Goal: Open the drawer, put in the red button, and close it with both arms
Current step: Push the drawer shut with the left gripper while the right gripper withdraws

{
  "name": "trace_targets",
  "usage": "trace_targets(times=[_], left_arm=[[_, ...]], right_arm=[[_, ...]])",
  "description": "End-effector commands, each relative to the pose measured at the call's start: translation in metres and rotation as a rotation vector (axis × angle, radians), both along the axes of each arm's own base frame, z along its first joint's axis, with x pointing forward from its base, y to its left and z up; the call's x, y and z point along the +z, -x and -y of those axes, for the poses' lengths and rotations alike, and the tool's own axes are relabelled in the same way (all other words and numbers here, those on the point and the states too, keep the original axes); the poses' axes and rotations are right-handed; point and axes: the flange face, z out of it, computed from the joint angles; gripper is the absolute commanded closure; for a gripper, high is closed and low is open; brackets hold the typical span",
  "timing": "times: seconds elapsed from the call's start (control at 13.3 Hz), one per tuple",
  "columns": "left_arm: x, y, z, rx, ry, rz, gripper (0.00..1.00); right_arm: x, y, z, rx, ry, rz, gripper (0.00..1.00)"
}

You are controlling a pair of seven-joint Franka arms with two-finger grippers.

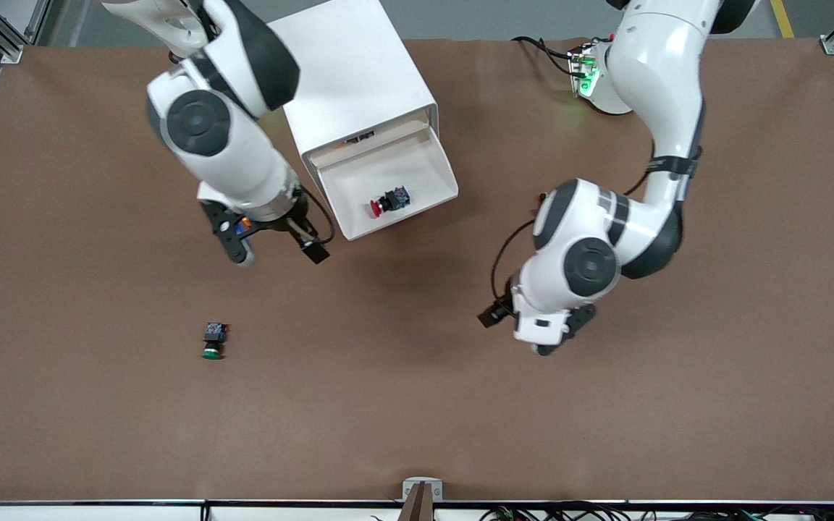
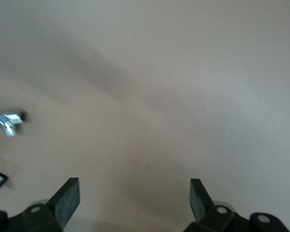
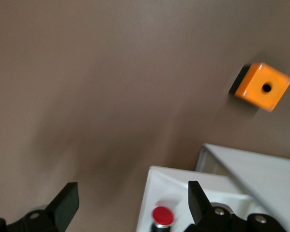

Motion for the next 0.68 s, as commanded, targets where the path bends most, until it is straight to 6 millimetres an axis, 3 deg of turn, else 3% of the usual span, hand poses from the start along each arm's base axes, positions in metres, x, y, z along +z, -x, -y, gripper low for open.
trace_targets(times=[0.0,0.3,0.6], left_arm=[[-0.008,0.032,0.040,-0.103,-0.028,0.002,0.00],[-0.037,0.082,0.102,-0.180,-0.037,-0.043,0.00],[-0.053,0.118,0.136,-0.182,-0.046,-0.084,0.00]], right_arm=[[0.037,-0.027,0.071,0.179,-0.081,-0.032,0.00],[0.059,-0.041,0.189,0.454,-0.130,-0.015,0.00],[0.080,-0.033,0.288,0.689,-0.110,0.049,0.00]])
